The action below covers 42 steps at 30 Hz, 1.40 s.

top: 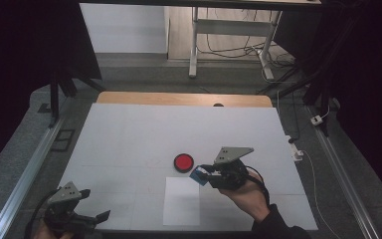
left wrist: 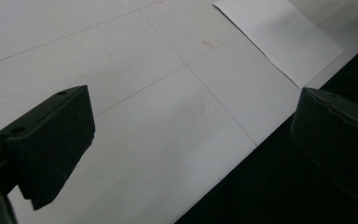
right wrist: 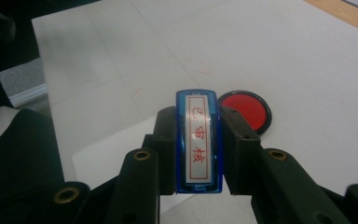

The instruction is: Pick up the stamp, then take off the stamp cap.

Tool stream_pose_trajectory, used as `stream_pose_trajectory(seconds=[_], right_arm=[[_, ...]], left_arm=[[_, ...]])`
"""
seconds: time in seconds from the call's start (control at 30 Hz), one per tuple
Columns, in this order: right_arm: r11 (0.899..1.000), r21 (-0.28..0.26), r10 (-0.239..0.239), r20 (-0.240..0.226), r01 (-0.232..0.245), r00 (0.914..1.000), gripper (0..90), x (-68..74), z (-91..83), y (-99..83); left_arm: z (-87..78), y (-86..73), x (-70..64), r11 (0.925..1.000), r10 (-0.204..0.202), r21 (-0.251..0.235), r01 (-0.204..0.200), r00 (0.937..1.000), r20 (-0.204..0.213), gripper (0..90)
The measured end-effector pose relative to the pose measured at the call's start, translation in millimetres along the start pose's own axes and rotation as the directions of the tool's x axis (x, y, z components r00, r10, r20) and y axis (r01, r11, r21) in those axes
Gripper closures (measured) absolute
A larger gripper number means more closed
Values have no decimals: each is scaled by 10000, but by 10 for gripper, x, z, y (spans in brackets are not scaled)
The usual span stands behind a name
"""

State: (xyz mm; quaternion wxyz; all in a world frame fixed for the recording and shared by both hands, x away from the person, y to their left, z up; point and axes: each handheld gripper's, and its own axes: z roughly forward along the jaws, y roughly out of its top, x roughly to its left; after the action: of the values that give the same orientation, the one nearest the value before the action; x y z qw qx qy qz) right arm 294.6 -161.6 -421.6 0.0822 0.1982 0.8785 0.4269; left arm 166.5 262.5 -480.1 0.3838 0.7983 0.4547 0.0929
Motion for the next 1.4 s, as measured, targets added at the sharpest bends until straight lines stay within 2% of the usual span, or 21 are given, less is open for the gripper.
stream_pose_trajectory(seconds=[0.13,0.23,0.43,0.67,0.87,1.0,1.17,1.33,1.4], right_arm=[[9996,-280,-64,-409,52,9991,702,42,13,30],[9995,-277,-170,-439,158,9989,702,71,20,38],[9998,-200,-30,-505,20,9987,701,72,24,11],[9995,-285,-138,-573,122,9983,701,72,-1,18],[9992,-390,-25,-591,2,9982,701,65,-16,16],[9987,-470,184,-740,-219,9971,701,51,-18,16],[9987,-498,69,-686,-103,9976,701,65,-40,28],[9977,-668,38,-770,-89,9970,701,73,-68,38],[9974,-708,40,-800,-97,9968,701,77,-75,44]], left_arm=[[1,2,-5,10000,61,40,-61,10000,-11,0],[3,3,-4,10000,54,49,-54,10000,-13,0],[-7,-1,-1,10000,3,-54,-2,10000,32,0],[0,15,-26,9998,186,52,-185,9997,-183,0],[-41,41,-15,9984,113,-550,-107,9999,105,0],[1,77,-18,9983,366,-457,-350,9987,361,0],[73,128,-41,9963,690,-594,-625,9911,1143,0],[122,179,-86,9950,911,-538,-847,9873,1302,0],[143,218,-108,9943,926,-661,-833,9837,1542,0]])
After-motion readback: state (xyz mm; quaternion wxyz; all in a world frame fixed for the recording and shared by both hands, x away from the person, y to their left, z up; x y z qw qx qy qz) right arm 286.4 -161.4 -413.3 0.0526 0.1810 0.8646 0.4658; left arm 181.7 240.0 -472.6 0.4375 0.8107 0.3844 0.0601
